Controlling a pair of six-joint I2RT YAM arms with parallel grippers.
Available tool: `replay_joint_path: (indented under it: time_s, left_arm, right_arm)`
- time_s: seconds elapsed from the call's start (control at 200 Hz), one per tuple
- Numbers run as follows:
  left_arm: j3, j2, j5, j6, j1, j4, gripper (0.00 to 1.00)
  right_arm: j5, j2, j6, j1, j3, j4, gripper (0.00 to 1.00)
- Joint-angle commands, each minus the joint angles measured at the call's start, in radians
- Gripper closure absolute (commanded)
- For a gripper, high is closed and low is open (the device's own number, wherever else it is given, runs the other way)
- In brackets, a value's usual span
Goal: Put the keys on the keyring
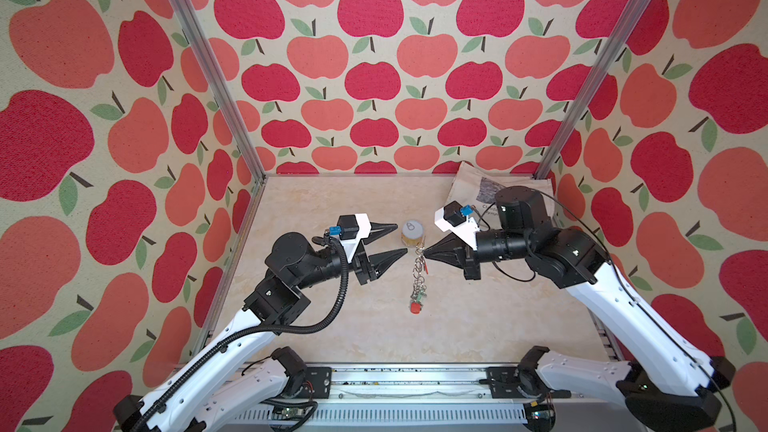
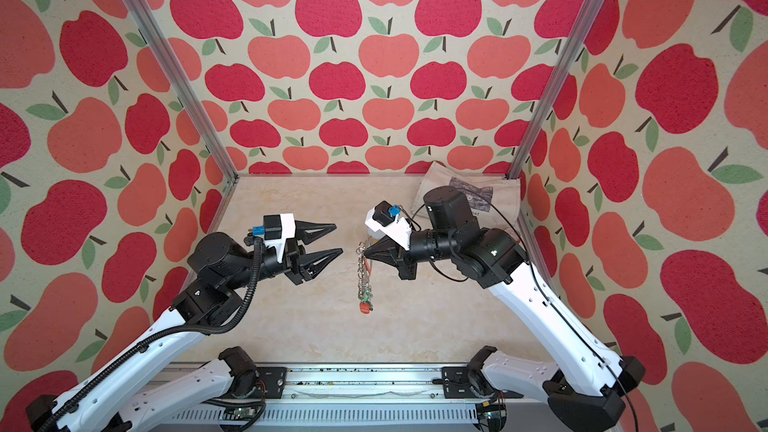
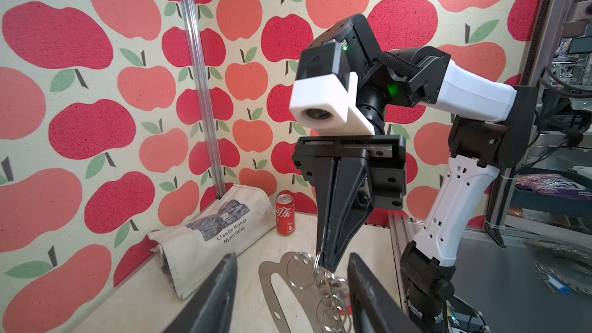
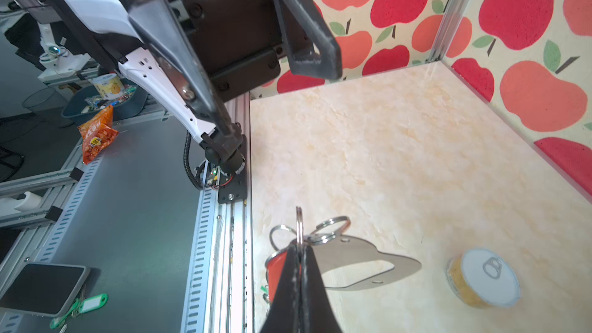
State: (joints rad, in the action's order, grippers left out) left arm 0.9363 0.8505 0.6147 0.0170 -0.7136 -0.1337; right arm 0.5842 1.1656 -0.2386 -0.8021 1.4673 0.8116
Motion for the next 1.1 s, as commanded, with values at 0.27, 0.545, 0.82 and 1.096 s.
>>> replay_joint_path:
  time_s: [0.27,0.545,0.82,1.096]
  left_arm:
    - [0.147,0.128,0.210,0.100,0.004,0.342,0.59]
    - [0.161,0.161,0.234,0.114,0.002,0.344,0.65]
    - [0.182,0.210,0.279,0.104,-0.012,0.336,0.73]
    - [0.191,0.232,0.278,0.096,-0.024,0.336,0.79]
  right_arm:
    - [-0.108,0.064,-0.094,-0.034,0.117,0.217,1.00]
    - [-0.090,0.083,-0.097,-0.045,0.129,0.219,1.00]
    - [-0.077,0.083,-0.099,-0.050,0.124,0.210,1.00]
    - [-0.062,0.072,-0.096,-0.051,0.116,0.198,1.00]
